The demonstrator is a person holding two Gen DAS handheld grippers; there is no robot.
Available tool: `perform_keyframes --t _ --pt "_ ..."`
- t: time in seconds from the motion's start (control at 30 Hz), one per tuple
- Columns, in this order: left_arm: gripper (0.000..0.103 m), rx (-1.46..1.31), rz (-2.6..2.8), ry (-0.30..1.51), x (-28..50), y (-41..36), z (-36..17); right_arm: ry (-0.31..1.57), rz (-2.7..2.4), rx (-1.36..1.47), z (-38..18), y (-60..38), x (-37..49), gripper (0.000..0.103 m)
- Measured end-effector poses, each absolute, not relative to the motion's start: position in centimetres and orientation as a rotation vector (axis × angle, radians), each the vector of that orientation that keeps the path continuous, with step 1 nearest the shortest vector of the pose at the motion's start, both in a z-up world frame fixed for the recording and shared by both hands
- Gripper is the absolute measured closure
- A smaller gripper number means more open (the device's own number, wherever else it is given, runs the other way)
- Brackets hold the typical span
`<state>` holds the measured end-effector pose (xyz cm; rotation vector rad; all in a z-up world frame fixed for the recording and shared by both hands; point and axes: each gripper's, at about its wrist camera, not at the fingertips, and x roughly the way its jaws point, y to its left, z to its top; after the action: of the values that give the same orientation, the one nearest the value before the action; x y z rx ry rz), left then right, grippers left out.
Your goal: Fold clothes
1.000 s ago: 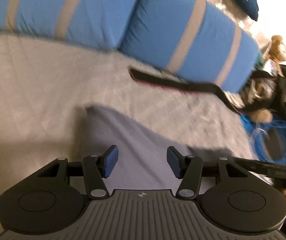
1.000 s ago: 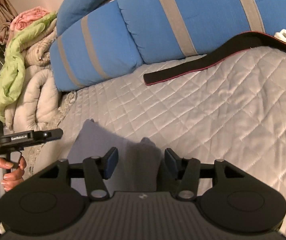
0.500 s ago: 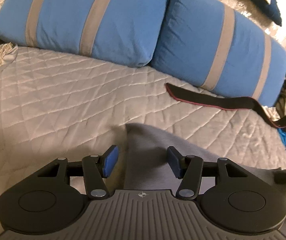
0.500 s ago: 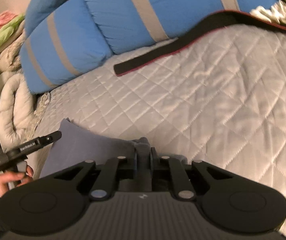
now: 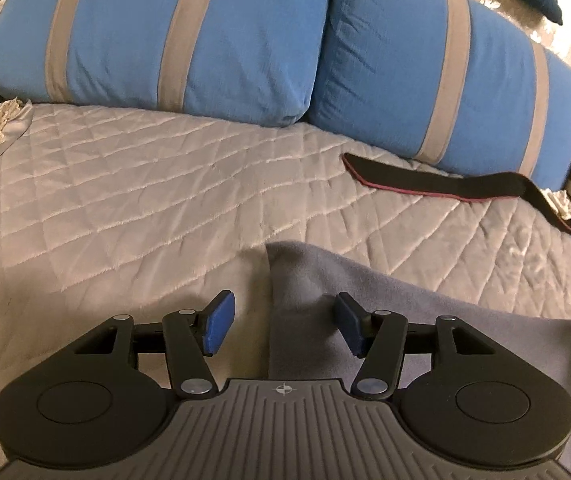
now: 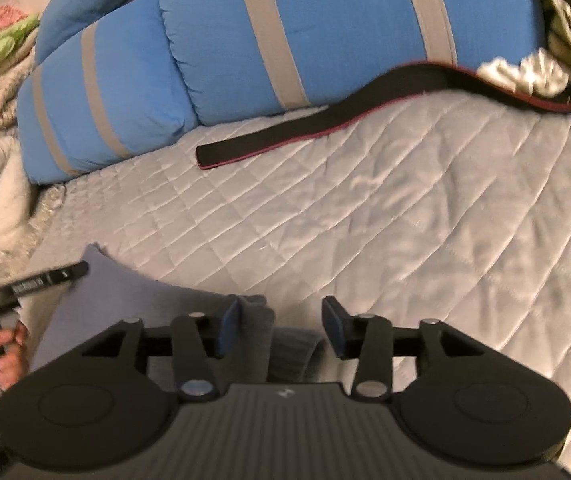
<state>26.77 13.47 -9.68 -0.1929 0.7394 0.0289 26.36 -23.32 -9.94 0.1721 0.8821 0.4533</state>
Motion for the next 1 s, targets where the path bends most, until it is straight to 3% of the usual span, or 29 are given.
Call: perform_keyframes --t 0.5,0.73,0.77,0.8,0.83,0.87,0.9,1.0 --pt "0.047 -0.333 0.052 0.765 31.0 17.0 -11.2 0.852 0.375 0.008 -9.9 -21.9 26.2 0.022" --pt "0.047 -0.380 0.100 0.745 30.9 18.2 -11.0 0.798 0.329 -0.025 -9.3 -22.2 25.7 0.022" --pt "0.047 -0.388 0.138 0.738 30.7 18.6 -10.7 0.771 0.313 -0.045 -9.1 -22.1 25.5 0.031" --pt "0.048 -0.392 0.180 0.732 30.4 19.1 -10.4 0.738 0.295 -0.081 -8.8 -22.0 25.2 0.051" --pt "0.048 -0.406 0.194 0.722 29.9 19.6 -10.1 0.711 0.306 -0.096 -8.5 -22.0 24.8 0.060" --pt "0.048 -0.422 0.199 0.711 29.5 20.0 -9.8 0.685 0.326 -0.104 -8.2 -22.0 24.5 0.079" --pt "0.048 -0.446 0.173 0.697 28.9 20.4 -9.5 0.659 0.345 -0.111 -8.0 -22.0 24.2 0.086" --pt "0.048 -0.442 0.063 0.674 27.3 20.0 -8.5 0.640 0.530 -0.104 -7.2 -21.5 23.1 0.087"
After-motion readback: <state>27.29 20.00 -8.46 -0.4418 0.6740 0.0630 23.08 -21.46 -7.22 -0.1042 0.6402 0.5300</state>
